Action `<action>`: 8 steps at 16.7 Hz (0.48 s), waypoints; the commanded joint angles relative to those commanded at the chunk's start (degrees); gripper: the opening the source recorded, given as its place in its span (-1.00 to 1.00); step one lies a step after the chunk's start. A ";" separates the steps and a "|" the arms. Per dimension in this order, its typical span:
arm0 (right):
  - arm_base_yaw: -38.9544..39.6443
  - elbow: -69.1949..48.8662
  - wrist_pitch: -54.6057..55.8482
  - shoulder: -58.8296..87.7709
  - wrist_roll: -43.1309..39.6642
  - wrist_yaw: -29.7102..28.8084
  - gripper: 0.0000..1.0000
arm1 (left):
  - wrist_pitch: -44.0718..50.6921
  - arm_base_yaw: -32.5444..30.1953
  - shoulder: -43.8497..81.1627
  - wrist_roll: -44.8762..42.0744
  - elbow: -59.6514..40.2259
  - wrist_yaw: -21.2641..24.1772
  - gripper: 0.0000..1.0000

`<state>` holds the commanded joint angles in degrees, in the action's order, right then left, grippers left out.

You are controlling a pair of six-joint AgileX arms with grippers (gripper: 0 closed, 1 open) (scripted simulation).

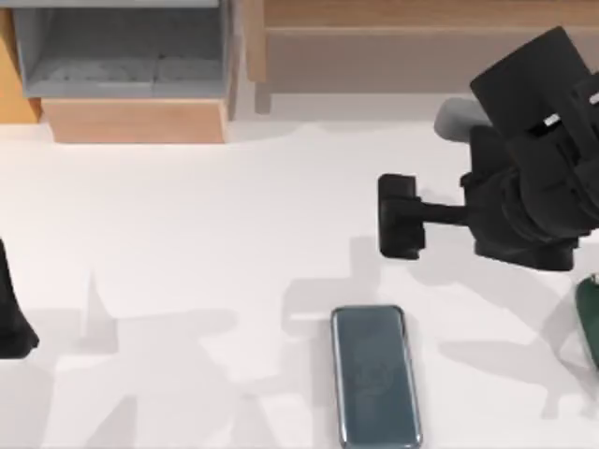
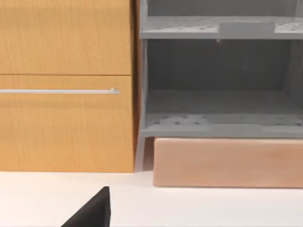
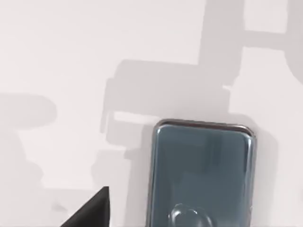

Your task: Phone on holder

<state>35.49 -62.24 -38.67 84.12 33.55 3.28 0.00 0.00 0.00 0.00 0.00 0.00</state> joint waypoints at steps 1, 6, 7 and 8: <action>2.20 -3.10 -3.42 5.15 2.21 -0.54 1.00 | 0.00 0.00 0.00 0.00 0.00 0.00 1.00; 10.43 -13.51 -16.28 21.68 10.63 -3.43 1.00 | 0.00 0.00 0.00 0.00 0.00 0.00 1.00; 11.35 -14.49 -17.74 23.15 11.60 -3.87 1.00 | 0.00 0.00 0.00 0.00 0.00 0.00 1.00; 11.98 -15.13 -18.70 24.03 12.25 -4.18 1.00 | 0.00 0.00 0.00 0.00 0.00 0.00 1.00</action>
<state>47.47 -77.37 -57.37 108.15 45.79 -0.90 0.00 0.00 0.00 0.00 0.00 0.00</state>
